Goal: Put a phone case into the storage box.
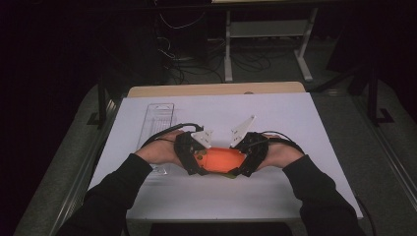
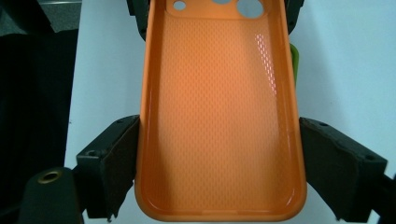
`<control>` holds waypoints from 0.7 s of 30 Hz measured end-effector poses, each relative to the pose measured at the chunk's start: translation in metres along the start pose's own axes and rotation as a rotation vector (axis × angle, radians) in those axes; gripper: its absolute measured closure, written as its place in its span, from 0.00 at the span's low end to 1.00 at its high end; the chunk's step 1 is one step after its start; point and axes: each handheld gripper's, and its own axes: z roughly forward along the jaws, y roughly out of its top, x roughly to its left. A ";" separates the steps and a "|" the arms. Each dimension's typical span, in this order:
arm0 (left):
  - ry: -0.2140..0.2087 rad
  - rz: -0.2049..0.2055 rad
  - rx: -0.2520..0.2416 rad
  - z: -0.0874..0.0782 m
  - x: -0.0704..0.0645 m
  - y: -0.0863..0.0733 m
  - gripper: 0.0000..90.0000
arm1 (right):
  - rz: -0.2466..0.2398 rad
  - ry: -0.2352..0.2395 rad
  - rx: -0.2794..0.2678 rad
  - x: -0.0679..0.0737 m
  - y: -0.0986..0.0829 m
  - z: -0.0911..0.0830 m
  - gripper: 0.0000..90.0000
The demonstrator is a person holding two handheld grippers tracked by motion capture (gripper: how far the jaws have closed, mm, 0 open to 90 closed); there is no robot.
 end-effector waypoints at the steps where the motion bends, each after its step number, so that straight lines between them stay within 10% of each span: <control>1: -0.003 0.003 0.002 0.000 0.000 0.000 0.16 | 0.003 0.003 -0.002 0.000 0.000 0.000 0.17; 11: 0.012 0.012 0.012 -0.002 -0.005 0.000 0.18 | 0.020 0.009 -0.024 0.001 -0.005 0.002 0.12; 21: 0.080 -0.138 0.003 0.002 -0.006 -0.010 0.18 | 0.061 -0.058 -0.111 -0.009 -0.017 -0.015 0.07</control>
